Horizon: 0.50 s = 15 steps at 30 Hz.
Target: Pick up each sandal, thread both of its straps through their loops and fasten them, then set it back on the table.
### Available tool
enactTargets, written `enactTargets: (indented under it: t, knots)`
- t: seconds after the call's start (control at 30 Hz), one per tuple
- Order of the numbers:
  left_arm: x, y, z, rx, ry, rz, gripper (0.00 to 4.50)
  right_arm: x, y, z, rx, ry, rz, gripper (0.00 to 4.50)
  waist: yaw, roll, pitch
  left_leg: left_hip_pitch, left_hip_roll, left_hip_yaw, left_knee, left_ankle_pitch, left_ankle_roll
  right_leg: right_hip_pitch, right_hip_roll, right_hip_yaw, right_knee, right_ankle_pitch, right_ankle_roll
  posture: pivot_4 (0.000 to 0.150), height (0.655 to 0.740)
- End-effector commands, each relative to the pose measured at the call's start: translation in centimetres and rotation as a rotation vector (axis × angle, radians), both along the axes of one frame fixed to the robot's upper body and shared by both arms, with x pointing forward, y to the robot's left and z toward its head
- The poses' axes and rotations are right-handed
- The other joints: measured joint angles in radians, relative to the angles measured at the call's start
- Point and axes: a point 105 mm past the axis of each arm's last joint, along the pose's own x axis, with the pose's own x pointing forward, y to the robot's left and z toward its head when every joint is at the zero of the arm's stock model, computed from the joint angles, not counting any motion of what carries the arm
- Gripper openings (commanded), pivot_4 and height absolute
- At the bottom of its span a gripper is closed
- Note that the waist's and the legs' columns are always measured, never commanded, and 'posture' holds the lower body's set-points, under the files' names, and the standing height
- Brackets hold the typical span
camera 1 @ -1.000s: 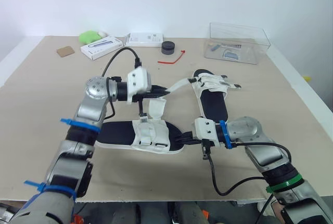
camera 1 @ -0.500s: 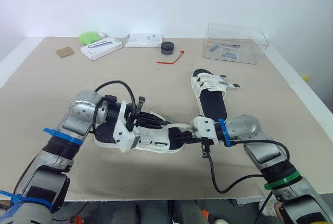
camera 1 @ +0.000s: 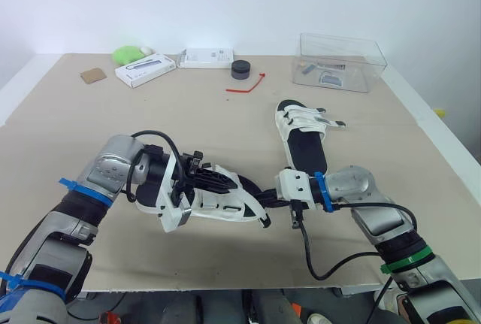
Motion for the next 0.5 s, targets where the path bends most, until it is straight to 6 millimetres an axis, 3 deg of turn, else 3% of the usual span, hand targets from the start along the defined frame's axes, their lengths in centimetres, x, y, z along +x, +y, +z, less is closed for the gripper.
enactTargets:
  t: [0.03, 0.27, 0.43, 0.5]
  knots:
    - [0.2, 0.3, 1.7, -0.064, 0.037, 0.024, 0.9, -0.3, -0.2, -1.0, -0.037, 0.033, 0.009, 0.0, 0.0, 0.0, 0.0, 0.0, 0.0, 0.0, 0.0, 0.0, 0.0, 0.0, 0.0, 0.0, 0.0, 0.0, 0.0, 0.15, 0.74]
    - [-0.1, 1.3, 3.0, -0.078, 0.086, 0.083, 4.38, -0.3, -0.1, -1.1, -0.037, 0.038, 0.013, 0.0, 0.0, 0.0, 0.0, 0.0, 0.0, 0.0, 0.0, 0.0, 0.0, 0.0, 0.0, 0.0, 0.0, 0.0, 0.0, 0.15, 0.74]
    - [0.4, 2.4, 3.3, -0.139, 0.201, 0.194, 4.45, -0.2, -0.1, -1.1, -0.038, 0.041, 0.02, 0.0, 0.0, 0.0, 0.0, 0.0, 0.001, 0.0, 0.0, 0.0, 0.0, 0.0, 0.001, 0.0, 0.0, 0.0, 0.0, 0.15, 0.74]
    - [1.6, 3.9, 3.9, -0.253, 0.421, 0.355, 4.45, 0.0, 0.0, -1.1, -0.038, 0.042, 0.024, 0.0, -0.003, 0.0, 0.0, 0.001, 0.001, 0.0, 0.0, 0.0, 0.0, 0.0, 0.001, 0.0, 0.0, 0.0, 0.0, 0.15, 0.74]
